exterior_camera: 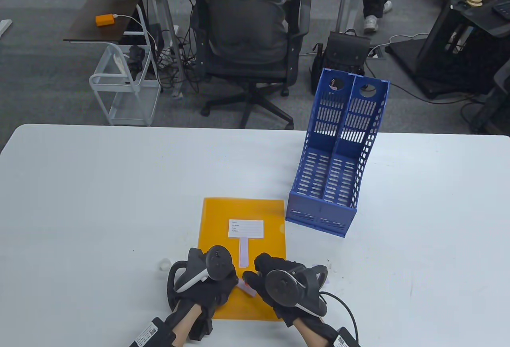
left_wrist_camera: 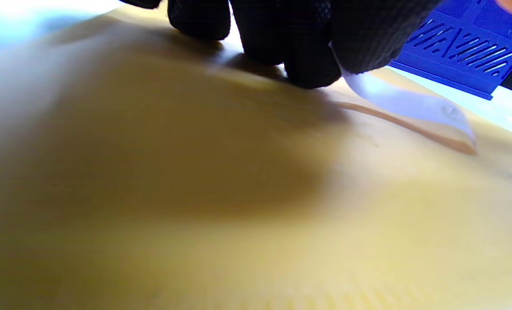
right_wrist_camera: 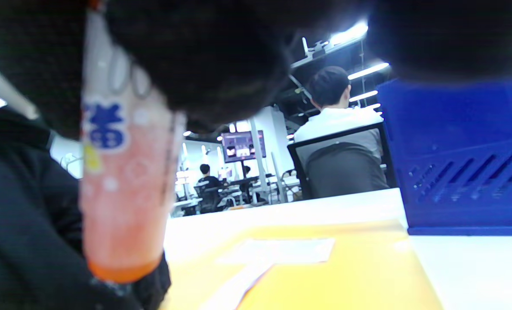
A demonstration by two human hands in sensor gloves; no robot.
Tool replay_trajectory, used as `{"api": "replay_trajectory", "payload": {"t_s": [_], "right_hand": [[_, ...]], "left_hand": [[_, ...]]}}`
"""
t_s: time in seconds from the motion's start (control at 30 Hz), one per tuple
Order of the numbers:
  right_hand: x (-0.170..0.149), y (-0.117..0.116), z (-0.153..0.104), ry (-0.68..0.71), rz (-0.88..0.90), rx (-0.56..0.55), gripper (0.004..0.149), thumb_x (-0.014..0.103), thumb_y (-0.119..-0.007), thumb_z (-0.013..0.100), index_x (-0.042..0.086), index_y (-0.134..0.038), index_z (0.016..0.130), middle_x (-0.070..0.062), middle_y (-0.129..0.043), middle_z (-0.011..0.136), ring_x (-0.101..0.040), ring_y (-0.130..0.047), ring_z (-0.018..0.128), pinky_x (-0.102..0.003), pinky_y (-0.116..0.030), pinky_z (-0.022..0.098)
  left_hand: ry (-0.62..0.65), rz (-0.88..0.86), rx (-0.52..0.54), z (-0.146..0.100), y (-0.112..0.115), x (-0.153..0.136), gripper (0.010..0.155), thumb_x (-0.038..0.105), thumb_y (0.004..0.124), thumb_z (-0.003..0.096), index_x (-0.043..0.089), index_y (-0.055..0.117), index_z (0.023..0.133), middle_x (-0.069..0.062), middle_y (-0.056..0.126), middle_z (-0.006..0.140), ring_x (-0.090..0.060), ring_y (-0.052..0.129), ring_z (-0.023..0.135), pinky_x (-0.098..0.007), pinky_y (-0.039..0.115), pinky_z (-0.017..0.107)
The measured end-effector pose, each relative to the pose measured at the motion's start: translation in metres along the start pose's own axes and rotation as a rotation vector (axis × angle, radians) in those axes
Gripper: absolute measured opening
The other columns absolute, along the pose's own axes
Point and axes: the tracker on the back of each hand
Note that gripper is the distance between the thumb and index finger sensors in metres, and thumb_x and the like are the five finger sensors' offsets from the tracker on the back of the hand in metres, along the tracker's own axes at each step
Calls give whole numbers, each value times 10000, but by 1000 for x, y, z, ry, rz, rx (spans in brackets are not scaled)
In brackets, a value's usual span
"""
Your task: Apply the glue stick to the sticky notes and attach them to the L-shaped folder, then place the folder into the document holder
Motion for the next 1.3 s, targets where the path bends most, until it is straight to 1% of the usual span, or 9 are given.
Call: {"api": "replay_trajectory", "payload": {"t_s": [0.2,0.43,0.6,0.83,1.0,1.3], "right_hand": [[3,0,0,20,-32,10,535,570,-939,365,114,-953,646,-53,-992,233,-90,-870,-28,-365,-892,83],[10,-6,0,63,-76,55,551,573,-946,355,111,-947,655,-54,-994,251,-94,-878,-12,-372,-893,98],[19,-17,0,100,-135,99,546,574,-934,364,122,-942,669,-55,-995,276,-101,-888,8,-380,-894,117],[34,-34,1,158,-291,133,526,565,-902,384,139,-939,690,-60,-995,308,-108,-898,39,-388,-894,137],[37,-34,1,146,-305,137,506,552,-910,390,133,-949,670,-56,-992,273,-102,-884,6,-381,-892,114],[32,-30,5,63,-313,226,473,532,-903,409,132,-959,656,-56,-988,246,-101,-873,-10,-379,-888,103]], "left_hand": [[-7,-9,3,1,0,-1,378,444,795,489,218,834,790,-12,674,1012,-338,539,1018,-627,432,752],[-12,21,18,2,0,2,376,445,810,483,215,843,779,-15,689,997,-344,558,1007,-628,443,750],[-13,29,21,2,0,3,376,446,809,484,215,842,778,-16,688,996,-345,559,1005,-628,445,750],[0,56,12,3,0,4,361,422,814,484,217,843,779,-20,684,1001,-352,560,1006,-628,452,750],[5,65,10,3,1,5,359,417,815,484,216,840,780,-26,681,1002,-352,558,1007,-629,452,750],[6,74,8,3,1,6,359,424,813,484,223,836,781,-23,675,1003,-346,556,1009,-628,452,751]]}}
Point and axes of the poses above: the tracker on the back of each hand, its own x axis roughly to the thumb side, its own z axis roughly from the wrist to the fingertips, y = z × x
